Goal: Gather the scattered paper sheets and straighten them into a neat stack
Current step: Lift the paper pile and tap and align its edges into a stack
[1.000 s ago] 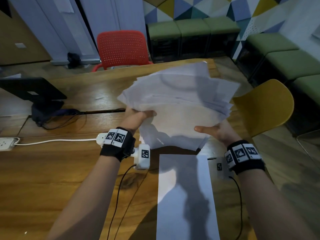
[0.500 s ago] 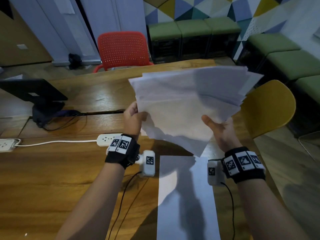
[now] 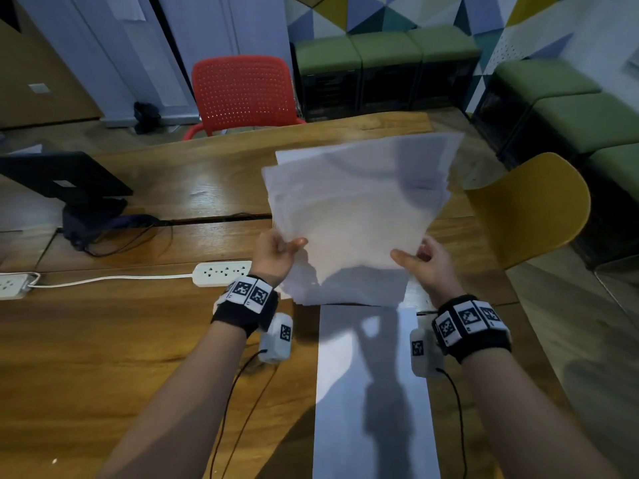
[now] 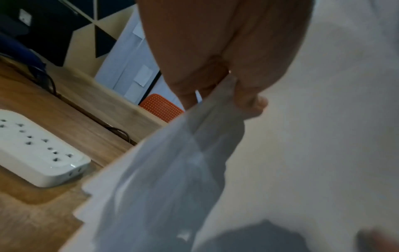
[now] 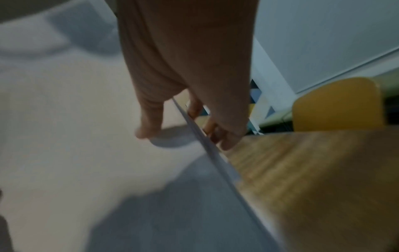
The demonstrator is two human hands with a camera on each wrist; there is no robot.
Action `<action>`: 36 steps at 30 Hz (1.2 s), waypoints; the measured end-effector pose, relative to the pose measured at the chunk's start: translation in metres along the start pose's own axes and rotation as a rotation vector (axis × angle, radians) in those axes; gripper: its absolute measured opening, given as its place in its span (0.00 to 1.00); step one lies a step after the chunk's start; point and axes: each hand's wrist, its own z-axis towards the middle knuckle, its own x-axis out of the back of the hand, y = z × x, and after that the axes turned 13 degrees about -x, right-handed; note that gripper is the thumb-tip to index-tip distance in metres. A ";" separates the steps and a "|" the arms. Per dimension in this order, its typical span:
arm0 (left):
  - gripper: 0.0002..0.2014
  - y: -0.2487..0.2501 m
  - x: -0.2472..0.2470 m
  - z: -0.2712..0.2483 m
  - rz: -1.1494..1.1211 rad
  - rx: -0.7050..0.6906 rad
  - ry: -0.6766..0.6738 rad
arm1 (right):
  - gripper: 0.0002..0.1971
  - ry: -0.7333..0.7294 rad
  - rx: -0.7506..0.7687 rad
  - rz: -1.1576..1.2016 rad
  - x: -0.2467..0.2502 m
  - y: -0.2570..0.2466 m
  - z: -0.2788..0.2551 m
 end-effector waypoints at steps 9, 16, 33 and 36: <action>0.04 0.007 0.022 0.000 0.395 -0.390 0.241 | 0.61 0.264 -0.477 -1.028 -0.013 0.127 -0.023; 0.06 0.000 0.034 0.001 0.387 -0.284 0.325 | 0.22 0.215 -0.479 -0.821 -0.023 0.137 -0.016; 0.13 0.012 0.003 -0.009 -0.116 -0.124 0.217 | 0.16 0.076 0.176 0.167 0.021 -0.042 -0.035; 0.11 0.013 -0.006 -0.017 -0.239 -0.058 0.173 | 0.24 0.035 0.199 0.226 0.008 -0.051 -0.028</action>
